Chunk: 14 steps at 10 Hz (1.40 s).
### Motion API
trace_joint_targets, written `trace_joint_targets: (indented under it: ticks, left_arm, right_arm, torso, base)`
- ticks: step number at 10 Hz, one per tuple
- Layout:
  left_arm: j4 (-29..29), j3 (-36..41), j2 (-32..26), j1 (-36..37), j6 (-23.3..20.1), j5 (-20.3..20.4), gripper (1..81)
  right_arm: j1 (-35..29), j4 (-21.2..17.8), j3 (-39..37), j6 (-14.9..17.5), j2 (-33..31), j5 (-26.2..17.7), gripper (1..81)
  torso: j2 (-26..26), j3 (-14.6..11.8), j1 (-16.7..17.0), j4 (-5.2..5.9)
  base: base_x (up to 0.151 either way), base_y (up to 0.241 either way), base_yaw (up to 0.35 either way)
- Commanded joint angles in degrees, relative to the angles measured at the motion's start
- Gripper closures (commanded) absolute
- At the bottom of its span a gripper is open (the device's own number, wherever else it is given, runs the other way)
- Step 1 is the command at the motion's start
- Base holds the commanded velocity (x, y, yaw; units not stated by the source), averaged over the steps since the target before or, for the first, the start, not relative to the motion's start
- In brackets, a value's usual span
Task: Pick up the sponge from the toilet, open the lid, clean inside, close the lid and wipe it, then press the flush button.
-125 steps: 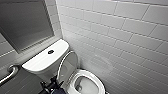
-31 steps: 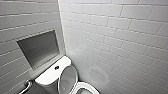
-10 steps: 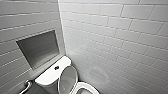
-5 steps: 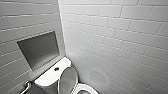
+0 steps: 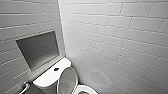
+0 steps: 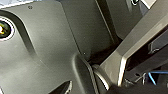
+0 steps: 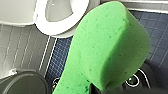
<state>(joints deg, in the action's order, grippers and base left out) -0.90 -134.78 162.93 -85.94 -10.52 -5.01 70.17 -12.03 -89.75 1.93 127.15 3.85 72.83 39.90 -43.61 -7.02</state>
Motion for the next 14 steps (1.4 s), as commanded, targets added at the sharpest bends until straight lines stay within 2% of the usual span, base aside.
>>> trace_joint_targets:
  ticks: [1,2,3,4,5,7,9,11,14]
  left_arm:
    - [-0.68,0.57,-0.05,0.91,-0.29,-4.31,1.0]
    - [-0.68,0.57,-0.05,0.90,-0.29,-4.31,1.0]
    - [-0.68,0.48,-0.05,0.82,-0.29,-4.31,1.0]
    - [-0.68,0.57,-0.32,0.65,-0.29,-4.31,1.0]
    - [-0.68,0.66,-0.49,0.03,-0.29,-4.31,1.0]
    - [-0.59,1.01,-0.32,-2.51,-0.29,-4.13,1.0]
    - [-0.24,0.74,-0.49,-4.90,-0.38,0.88,1.0]
    - [-0.59,0.66,-0.49,-5.25,-0.29,1.32,1.0]
    - [-0.59,0.66,-0.14,-5.25,-0.37,1.32,1.0]
  right_arm:
    - [-11.05,-1.42,3.27,-3.75,-4.76,-2.71,81.1]
    - [-14.82,-1.42,3.54,-5.97,-5.65,-3.06,81.1]
    - [-18.66,-1.33,3.80,-7.63,-6.26,-3.67,81.1]
    - [-22.72,-1.42,3.80,-8.78,-6.00,-5.96,81.1]
    - [-26.60,-1.33,3.45,-9.66,-4.69,-9.56,81.1]
    - [-32.23,-1.33,0.37,-11.07,-1.70,-13.34,81.1]
    - [-34.87,-1.15,-4.99,-11.07,4.11,-16.60,81.1]
    - [-35.66,-0.19,-9.98,-10.98,11.81,-17.65,81.1]
    - [-37.68,0.17,-17.88,-10.72,19.82,-20.99,81.1]
  torso:
    - [5.56,5.26,-3.58,0.00]
    - [7.52,7.12,-4.83,0.00]
    - [3.85,3.67,-2.45,0.00]
    - [5.14,4.92,-3.36,0.00]
    - [5.40,5.23,-3.67,0.00]
    - [5.77,5.64,-3.93,0.00]
    - [5.75,5.66,-4.00,0.00]
    - [5.75,5.66,-4.00,0.00]
    - [5.75,5.71,-4.00,0.00]
  base:
    - [0.000,0.000,0.000]
    - [0.000,0.000,0.000]
    - [0.000,0.000,0.000]
    - [0.000,0.000,0.000]
    - [0.000,0.000,0.000]
    - [0.000,0.000,0.000]
    - [0.000,0.000,0.000]
    - [0.000,0.000,0.000]
    - [0.000,0.000,0.000]
